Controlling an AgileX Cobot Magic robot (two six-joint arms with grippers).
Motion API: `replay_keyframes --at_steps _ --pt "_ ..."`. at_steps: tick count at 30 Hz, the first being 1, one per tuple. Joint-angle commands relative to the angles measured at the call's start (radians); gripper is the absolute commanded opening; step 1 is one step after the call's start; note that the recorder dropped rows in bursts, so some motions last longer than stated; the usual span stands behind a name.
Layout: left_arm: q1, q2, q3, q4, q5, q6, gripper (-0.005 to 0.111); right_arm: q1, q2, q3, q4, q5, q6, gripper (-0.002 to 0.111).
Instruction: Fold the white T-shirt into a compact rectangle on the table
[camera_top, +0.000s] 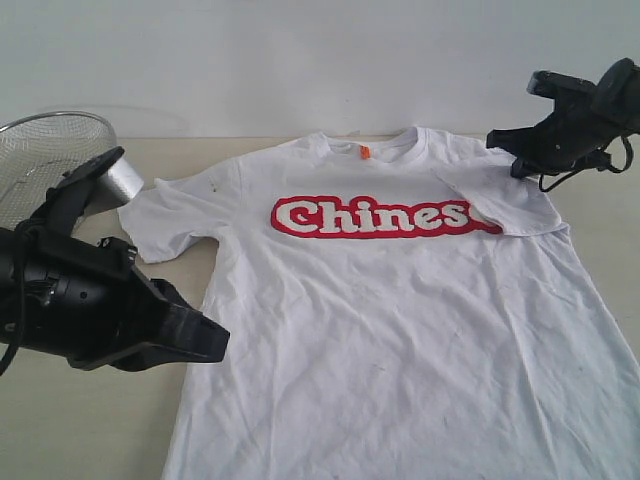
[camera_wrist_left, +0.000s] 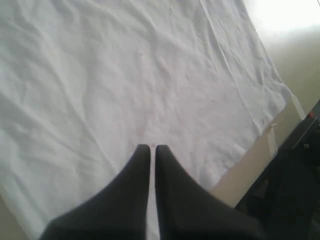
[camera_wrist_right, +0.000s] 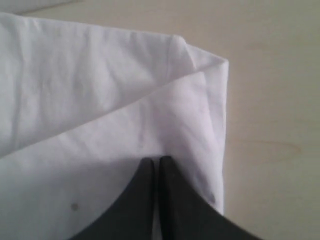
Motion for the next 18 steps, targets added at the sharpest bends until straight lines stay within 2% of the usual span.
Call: replay_keyframes --at_steps 1,11,18 --pt "-0.005 -0.005 0.004 -0.008 0.001 0.006 0.004 -0.023 0.020 -0.003 -0.037 -0.029 0.011 0.000" --pt "-0.005 -0.005 0.004 -0.008 0.001 0.006 0.004 -0.033 0.016 -0.003 0.003 -0.036 0.011 0.000" --pt "-0.005 -0.005 0.004 -0.004 -0.005 0.006 0.004 -0.047 -0.085 -0.003 0.041 -0.057 0.051 0.000"
